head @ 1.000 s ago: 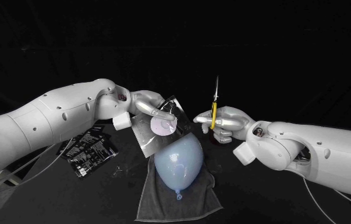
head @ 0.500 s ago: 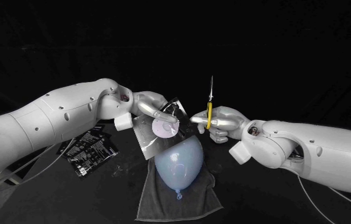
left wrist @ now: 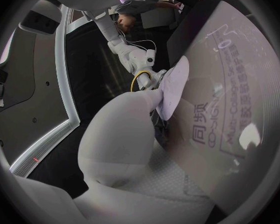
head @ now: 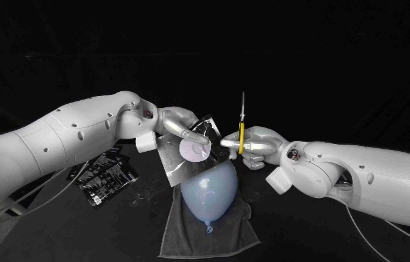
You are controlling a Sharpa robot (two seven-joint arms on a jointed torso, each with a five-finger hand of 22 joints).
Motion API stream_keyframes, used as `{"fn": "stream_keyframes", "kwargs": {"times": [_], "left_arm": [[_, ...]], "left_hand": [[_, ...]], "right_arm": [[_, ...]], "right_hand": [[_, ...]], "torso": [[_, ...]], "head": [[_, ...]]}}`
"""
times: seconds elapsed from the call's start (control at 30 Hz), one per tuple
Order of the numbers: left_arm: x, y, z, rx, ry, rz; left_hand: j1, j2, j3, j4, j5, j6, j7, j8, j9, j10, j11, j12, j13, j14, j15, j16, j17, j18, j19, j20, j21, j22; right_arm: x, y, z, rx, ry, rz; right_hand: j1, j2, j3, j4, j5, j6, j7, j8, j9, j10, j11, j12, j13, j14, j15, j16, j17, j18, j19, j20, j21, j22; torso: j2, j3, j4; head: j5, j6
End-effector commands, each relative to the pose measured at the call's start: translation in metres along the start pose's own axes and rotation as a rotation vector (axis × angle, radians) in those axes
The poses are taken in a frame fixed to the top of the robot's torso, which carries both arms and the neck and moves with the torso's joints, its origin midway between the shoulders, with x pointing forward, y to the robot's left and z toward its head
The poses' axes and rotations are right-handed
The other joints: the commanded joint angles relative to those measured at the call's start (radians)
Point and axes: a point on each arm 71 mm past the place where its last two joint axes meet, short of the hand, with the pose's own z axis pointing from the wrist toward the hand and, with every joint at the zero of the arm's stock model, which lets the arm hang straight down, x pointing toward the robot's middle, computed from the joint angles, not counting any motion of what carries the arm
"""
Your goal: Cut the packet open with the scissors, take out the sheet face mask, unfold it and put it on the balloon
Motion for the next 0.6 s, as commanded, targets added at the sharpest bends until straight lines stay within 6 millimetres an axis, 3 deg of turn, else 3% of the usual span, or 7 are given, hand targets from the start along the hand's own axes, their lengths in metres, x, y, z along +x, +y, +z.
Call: {"fn": "stream_keyframes", "kwargs": {"times": [0.03,0.23,0.43,0.6], "left_arm": [[0.001,-0.0035,0.0016,0.002,0.017,0.002],[0.0011,-0.0045,0.0038,-0.007,0.02,0.006],[0.0045,-0.0068,0.0078,-0.013,0.041,0.014],[0.0077,-0.0089,0.0114,-0.015,0.059,0.022]], "left_hand": [[0.003,0.011,-0.008,0.0,0.007,0.005,-0.001,0.006,0.022,0.027,-0.025,0.005,0.0,-0.006,-0.002,0.004,0.003,0.016,-0.005,0.0,0.003,0.003],[0.003,0.011,-0.008,0.0,0.007,0.005,-0.001,0.006,0.022,0.027,-0.025,0.005,0.001,-0.006,-0.002,0.004,0.004,0.016,-0.005,0.0,0.004,0.003],[0.003,0.011,-0.008,0.0,0.007,0.005,-0.001,0.006,0.022,0.027,-0.025,0.006,0.001,-0.006,-0.002,0.005,0.004,0.016,-0.006,0.0,0.005,0.004],[0.003,0.011,-0.008,0.0,0.007,0.005,-0.001,0.006,0.022,0.027,-0.025,0.006,0.001,-0.006,-0.002,0.005,0.004,0.016,-0.006,0.0,0.005,0.004]], "right_arm": [[0.0064,0.0003,0.0003,0.002,0.053,-0.027],[0.0079,-0.0003,0.0006,0.01,0.064,-0.038],[0.01,-0.0002,0.0018,0.013,0.072,-0.046],[0.0123,-0.0001,0.003,0.014,0.081,-0.051]], "right_hand": [[0.016,0.005,-0.015,0.003,0.002,0.02,0.005,0.007,-0.001,0.26,-0.068,0.653,0.048,0.035,0.0,0.011,0.021,0.004,0.01,-0.001,0.011,0.127],[0.044,0.033,-0.027,0.014,0.002,0.068,-0.002,0.02,-0.005,0.282,-0.073,0.791,0.155,0.04,-0.004,0.026,0.052,0.001,0.017,-0.005,0.022,0.138],[0.1,0.082,0.009,0.0,0.002,0.121,-0.017,0.024,-0.017,0.288,-0.085,0.848,0.202,0.041,-0.013,0.032,0.065,0.0,0.02,-0.012,0.026,0.143],[0.117,0.095,0.024,-0.009,0.002,0.138,-0.022,0.021,-0.025,0.289,-0.088,0.867,0.218,0.042,-0.016,0.034,0.071,0.0,0.02,-0.015,0.027,0.145]], "torso": [[-0.001,0.0006,0.0005],[0.0,0.0,0.0002],[0.0,-0.0001,0.0007],[0.0,-0.0002,0.001]], "head": [[-0.001,0.0],[-0.001,-0.001],[-0.001,-0.003],[0.0,-0.002]]}}
